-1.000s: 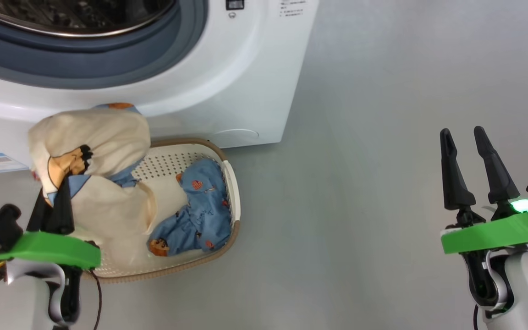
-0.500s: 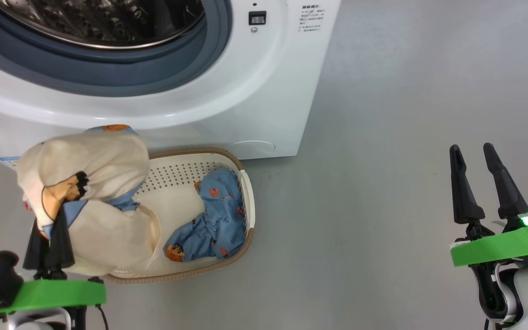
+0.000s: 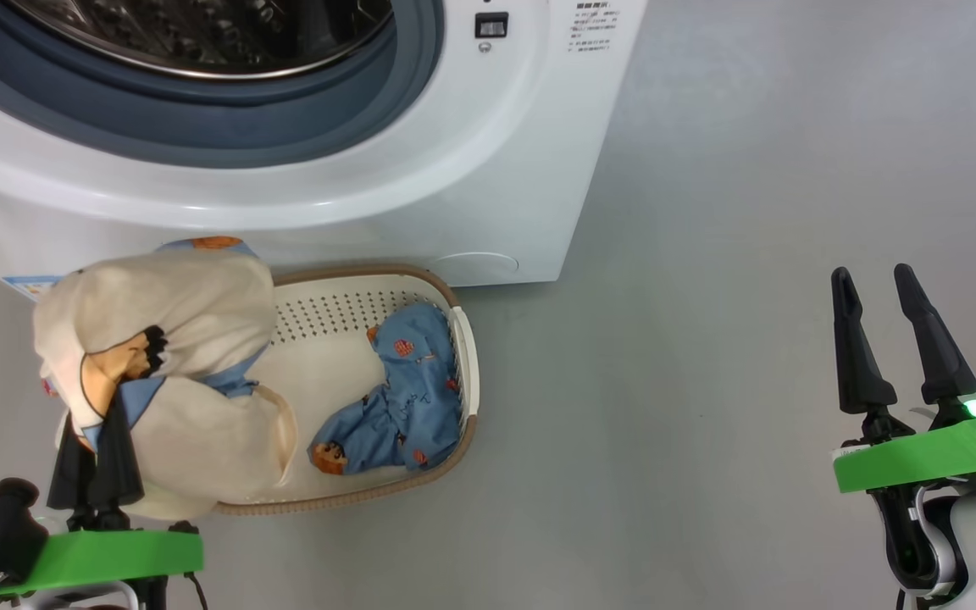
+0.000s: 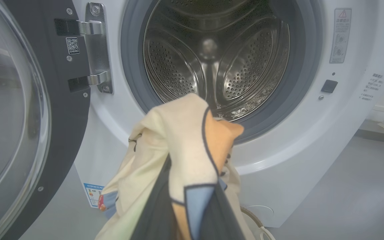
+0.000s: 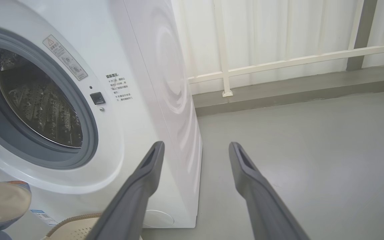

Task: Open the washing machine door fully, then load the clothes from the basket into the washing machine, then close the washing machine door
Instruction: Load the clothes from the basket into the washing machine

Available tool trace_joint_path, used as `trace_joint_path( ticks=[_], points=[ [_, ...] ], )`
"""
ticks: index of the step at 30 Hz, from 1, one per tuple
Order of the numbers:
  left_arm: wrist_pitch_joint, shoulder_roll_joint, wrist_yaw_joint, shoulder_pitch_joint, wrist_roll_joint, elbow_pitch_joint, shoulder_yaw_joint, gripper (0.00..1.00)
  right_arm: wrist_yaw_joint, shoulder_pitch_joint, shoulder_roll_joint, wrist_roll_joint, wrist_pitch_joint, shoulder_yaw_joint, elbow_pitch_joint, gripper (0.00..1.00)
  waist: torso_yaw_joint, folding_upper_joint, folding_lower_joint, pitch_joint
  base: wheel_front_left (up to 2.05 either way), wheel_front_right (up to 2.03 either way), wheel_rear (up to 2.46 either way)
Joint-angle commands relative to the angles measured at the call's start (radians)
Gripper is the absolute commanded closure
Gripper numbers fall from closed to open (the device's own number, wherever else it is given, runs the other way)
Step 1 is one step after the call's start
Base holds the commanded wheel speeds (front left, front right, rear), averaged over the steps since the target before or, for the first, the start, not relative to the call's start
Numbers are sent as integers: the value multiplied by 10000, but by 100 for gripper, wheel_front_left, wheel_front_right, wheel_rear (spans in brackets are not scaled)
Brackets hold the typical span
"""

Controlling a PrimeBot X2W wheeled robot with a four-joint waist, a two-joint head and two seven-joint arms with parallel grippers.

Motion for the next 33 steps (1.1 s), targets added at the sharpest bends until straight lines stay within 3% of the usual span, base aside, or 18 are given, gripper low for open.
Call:
trace_joint_path(
  ticks=[1,11,21,33],
  points=[
    [-64,113,-27,-122,41,-316,320,100,44,193,-158,-122,-78,253,-272,0,-13,0,1,91,0,0,0],
    [-64,359,-34,-1364,-132,-199,361,100,44,-146,5,-149,-78,360,-317,0,-46,0,1,911,0,0,0],
    [-64,1363,-35,-4345,97,312,189,100,44,-980,308,-193,-78,648,-362,0,-340,0,1,2002,0,0,0],
    [235,2091,-34,-8493,178,3392,-410,100,44,-1492,656,-149,-78,809,-369,0,-799,0,1,2891,0,0,0]
  ],
)
